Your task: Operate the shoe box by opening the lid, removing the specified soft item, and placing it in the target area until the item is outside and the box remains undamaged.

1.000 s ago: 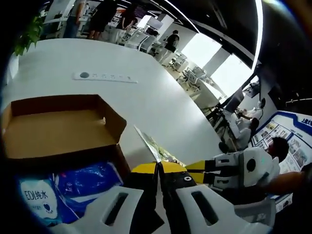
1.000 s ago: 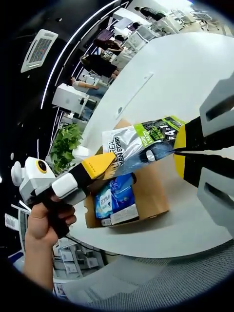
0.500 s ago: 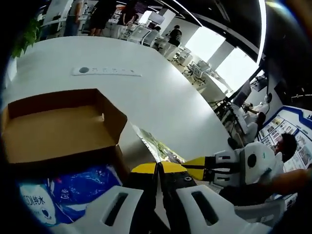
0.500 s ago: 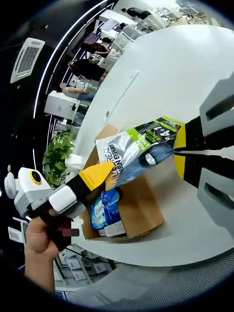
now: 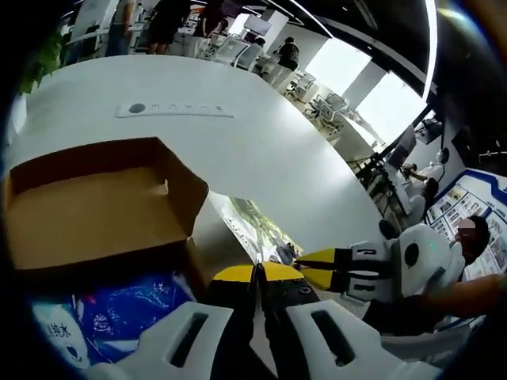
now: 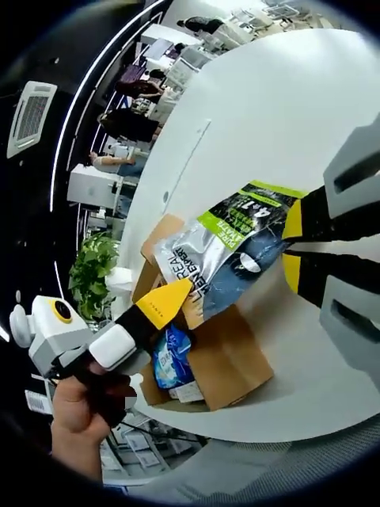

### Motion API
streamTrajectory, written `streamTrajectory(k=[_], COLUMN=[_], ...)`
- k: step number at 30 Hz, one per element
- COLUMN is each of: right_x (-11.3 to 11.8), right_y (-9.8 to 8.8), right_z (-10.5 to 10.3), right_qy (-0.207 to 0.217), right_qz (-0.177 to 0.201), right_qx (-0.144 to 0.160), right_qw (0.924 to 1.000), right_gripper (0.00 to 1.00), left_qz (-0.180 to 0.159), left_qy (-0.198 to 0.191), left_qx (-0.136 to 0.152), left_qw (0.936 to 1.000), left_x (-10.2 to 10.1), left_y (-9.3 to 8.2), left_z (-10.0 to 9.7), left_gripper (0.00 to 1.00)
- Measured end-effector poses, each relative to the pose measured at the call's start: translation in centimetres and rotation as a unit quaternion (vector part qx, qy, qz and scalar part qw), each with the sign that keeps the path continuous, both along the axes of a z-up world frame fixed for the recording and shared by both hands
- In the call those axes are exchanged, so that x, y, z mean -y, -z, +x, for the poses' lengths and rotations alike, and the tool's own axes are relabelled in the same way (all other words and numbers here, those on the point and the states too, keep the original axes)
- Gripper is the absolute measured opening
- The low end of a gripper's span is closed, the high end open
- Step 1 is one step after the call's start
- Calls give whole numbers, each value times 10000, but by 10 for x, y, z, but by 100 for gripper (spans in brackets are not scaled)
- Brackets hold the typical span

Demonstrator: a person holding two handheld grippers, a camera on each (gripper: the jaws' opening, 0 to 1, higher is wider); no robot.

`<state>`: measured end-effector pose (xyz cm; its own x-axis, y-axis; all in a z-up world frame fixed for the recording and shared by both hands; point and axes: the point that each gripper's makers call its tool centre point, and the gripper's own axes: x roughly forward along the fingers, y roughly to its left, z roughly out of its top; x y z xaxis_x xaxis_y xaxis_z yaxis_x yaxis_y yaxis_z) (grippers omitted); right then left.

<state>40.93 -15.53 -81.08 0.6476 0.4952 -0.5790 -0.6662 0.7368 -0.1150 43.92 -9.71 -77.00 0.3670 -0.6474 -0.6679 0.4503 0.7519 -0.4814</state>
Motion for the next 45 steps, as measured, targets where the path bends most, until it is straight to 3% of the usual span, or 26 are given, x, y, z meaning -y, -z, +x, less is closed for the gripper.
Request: streamTrajectory(k=[3,10,15,25,33,45], right_x=[-10,-30,-31,-29,-31,-39], right_y=[-5,-9,-12,-13,-10,-1], right_z=[0,-3,0,5,9,16], right_qy=[-222,-435,-232,79,127,74], right_qz=[-77,-29,218,596,615,567], right_qx=[240,438,368,125,76,4], right_qw=[9994,9981,9988,9981,9980,9984], right_gripper=[4,7,0,0,0,0], left_qz=[35,160,242,411,423,328], left_qy=[42,164,188,354,292,305], left_qx=[10,8,69,446,648,878], left_qw=[10000,9997,9995,9975,9966,9951], left_x=[4,9,8,7,-4,-17], left_y=[2,8,9,6,-10,-36], left_z=[-1,-5,-4,1,6,-4], left_gripper=[0,0,0,2,13,18])
